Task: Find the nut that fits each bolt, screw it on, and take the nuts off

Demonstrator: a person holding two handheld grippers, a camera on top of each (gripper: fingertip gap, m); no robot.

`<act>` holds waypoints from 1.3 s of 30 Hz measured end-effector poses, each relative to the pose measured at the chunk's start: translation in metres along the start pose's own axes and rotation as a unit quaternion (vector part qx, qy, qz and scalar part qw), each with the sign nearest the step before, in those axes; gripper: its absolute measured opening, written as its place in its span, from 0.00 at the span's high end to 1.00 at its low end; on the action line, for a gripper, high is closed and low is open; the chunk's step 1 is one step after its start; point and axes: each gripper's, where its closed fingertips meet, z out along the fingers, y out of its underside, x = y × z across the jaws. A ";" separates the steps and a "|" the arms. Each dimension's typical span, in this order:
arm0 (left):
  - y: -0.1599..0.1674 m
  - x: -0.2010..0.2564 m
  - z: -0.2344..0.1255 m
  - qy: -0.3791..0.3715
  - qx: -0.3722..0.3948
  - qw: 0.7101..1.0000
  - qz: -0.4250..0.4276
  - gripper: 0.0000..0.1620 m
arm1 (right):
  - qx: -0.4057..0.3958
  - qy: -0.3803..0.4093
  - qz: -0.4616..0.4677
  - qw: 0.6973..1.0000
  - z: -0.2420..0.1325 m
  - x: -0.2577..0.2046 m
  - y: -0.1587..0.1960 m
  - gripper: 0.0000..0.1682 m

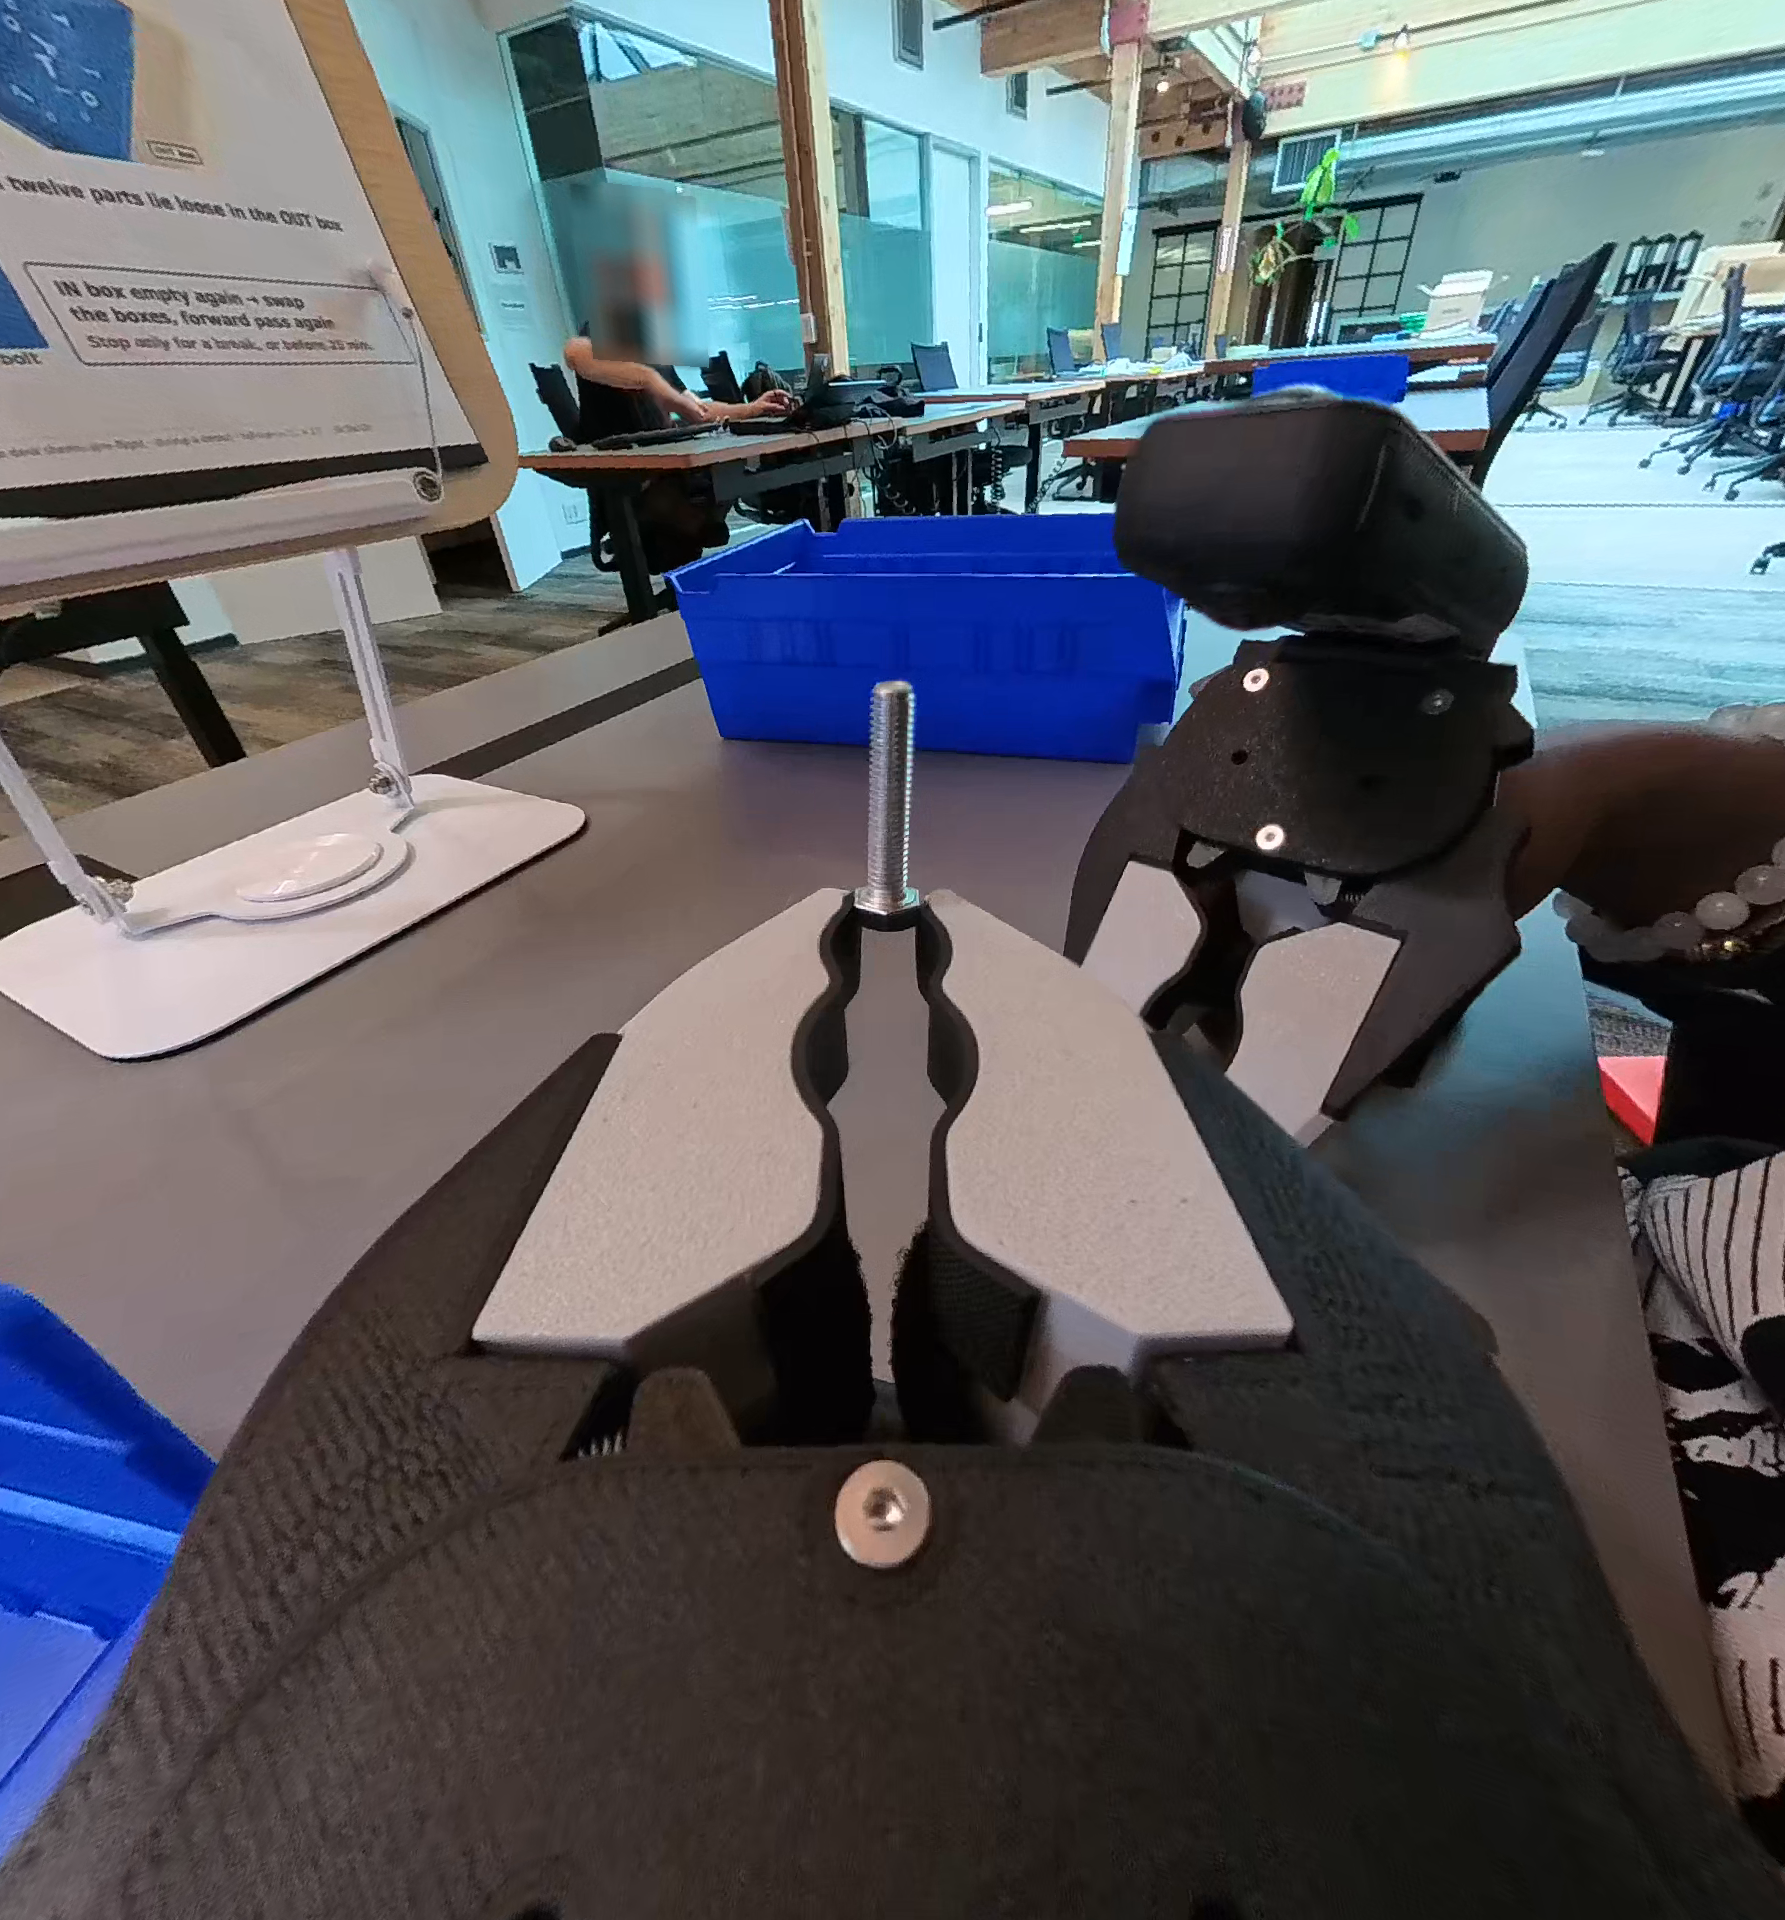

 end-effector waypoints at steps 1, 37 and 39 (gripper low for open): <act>0.000 0.000 0.000 0.000 0.002 1.000 -0.002 0.94 | -0.003 0.001 -0.003 1.000 0.001 0.000 0.001 0.89; 0.003 0.073 -0.004 0.239 -0.007 0.971 -0.016 0.94 | 0.080 -0.202 -0.292 0.931 -0.108 -0.034 -0.104 0.94; 0.004 0.074 -0.003 0.240 -0.011 0.971 -0.016 0.94 | 0.072 -0.207 -0.294 0.930 -0.106 -0.034 -0.103 0.94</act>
